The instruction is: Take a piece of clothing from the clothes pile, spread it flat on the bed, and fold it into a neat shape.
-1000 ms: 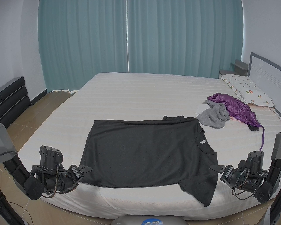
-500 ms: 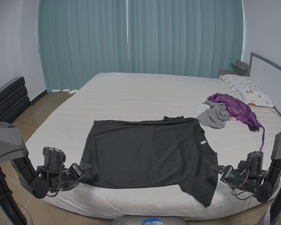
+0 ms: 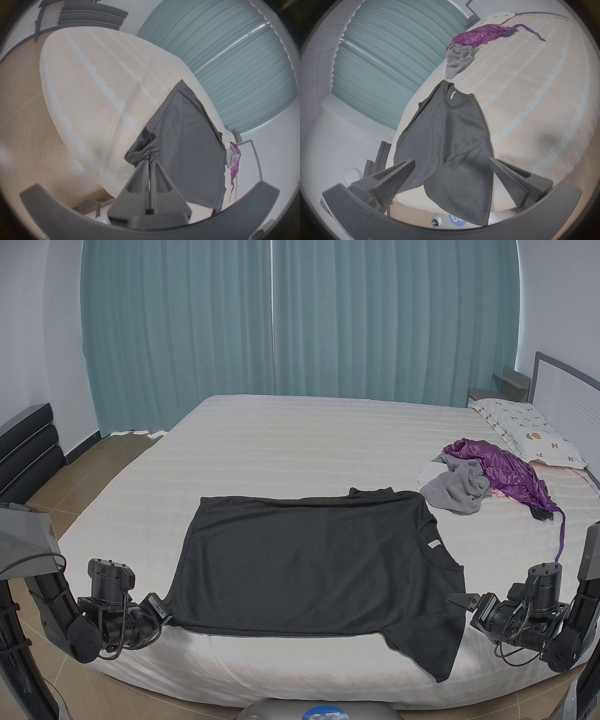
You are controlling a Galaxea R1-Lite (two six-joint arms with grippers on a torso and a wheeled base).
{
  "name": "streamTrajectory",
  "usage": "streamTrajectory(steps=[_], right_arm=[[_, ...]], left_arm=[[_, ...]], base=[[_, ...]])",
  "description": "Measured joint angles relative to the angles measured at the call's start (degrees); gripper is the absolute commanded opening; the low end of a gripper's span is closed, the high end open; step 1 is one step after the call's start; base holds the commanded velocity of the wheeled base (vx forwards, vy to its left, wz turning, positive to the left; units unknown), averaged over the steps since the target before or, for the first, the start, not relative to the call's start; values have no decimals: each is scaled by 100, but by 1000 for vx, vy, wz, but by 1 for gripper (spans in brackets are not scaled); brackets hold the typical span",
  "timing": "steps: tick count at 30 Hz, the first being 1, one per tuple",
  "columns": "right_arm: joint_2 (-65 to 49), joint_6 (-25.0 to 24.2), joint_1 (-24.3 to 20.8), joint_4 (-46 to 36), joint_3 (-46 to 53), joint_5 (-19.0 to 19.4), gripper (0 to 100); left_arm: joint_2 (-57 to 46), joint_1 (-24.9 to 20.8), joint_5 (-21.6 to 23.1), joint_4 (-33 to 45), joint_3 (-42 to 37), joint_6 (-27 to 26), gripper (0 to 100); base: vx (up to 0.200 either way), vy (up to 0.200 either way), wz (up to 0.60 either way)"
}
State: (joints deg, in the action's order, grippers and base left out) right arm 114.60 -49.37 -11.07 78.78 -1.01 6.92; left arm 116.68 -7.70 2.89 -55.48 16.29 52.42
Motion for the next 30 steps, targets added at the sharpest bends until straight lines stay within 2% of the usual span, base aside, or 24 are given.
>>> streamTrajectory(steps=[4, 15, 30], right_arm=[[20, 9, 0, 0, 0, 0, 100], [185, 99, 7, 117, 0, -6, 100], [852, 736, 27, 389, 0, -11, 100]], left_arm=[[-127, 60, -40, 9, -146, -338, 0], [-356, 51, -117, 180, -236, -373, 0], [-352, 51, -104, 167, -215, -375, 0]], base=[[0, 0, 0], [0, 0, 0], [0, 0, 0]])
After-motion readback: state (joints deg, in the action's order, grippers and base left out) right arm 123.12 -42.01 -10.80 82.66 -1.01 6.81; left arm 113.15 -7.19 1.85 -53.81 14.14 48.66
